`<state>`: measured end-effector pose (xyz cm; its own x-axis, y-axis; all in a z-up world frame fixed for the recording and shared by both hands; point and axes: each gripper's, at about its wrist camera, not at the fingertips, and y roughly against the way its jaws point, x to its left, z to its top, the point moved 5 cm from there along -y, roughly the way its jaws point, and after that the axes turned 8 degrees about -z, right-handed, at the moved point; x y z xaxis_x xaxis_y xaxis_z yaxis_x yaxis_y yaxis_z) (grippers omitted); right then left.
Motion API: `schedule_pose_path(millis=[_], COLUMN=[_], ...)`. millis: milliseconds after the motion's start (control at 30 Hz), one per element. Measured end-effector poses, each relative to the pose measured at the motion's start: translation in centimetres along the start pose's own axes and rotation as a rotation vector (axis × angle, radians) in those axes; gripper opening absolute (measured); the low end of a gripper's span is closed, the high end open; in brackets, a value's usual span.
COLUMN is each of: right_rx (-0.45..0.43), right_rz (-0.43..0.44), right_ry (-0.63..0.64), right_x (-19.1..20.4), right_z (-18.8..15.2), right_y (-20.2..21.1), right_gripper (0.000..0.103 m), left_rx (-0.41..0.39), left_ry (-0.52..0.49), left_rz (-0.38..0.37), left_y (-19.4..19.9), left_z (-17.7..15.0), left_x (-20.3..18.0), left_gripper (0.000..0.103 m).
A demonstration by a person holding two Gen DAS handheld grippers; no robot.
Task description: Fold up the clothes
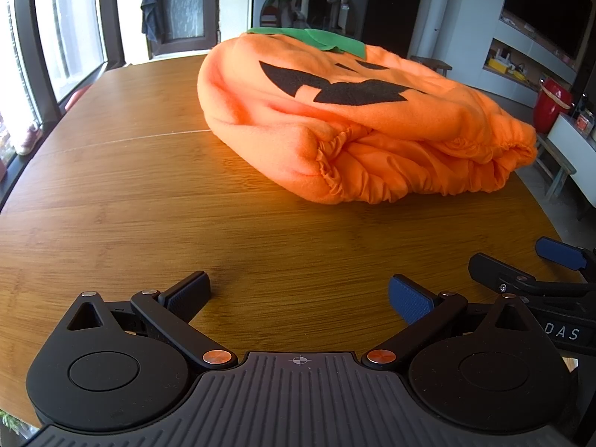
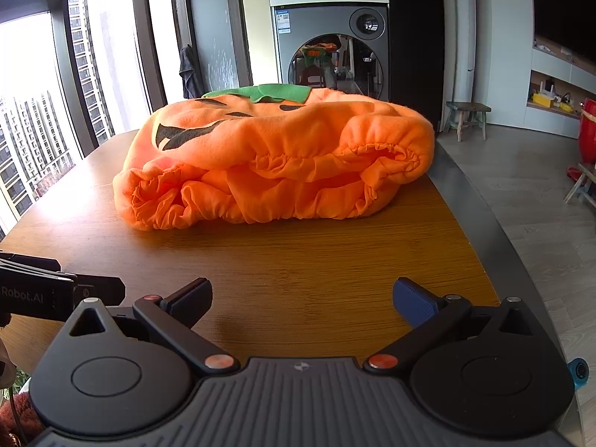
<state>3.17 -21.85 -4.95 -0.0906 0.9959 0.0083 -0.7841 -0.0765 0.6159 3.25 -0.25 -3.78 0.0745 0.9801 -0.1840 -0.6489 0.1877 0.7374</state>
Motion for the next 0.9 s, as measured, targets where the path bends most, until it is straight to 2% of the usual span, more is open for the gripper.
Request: schedule_pose_path(millis=[900], right_rx=[-0.006], right_rz=[-0.014], right_ry=[0.026], right_x=[0.28], right_z=[-0.14], right_y=[0.01], right_gripper=[0.103], left_rx=[0.0], left_ry=[-0.002], left_rz=[0.001], left_y=[-0.17], left_z=[-0.09], left_x=[-0.1], left_gripper=[0.103])
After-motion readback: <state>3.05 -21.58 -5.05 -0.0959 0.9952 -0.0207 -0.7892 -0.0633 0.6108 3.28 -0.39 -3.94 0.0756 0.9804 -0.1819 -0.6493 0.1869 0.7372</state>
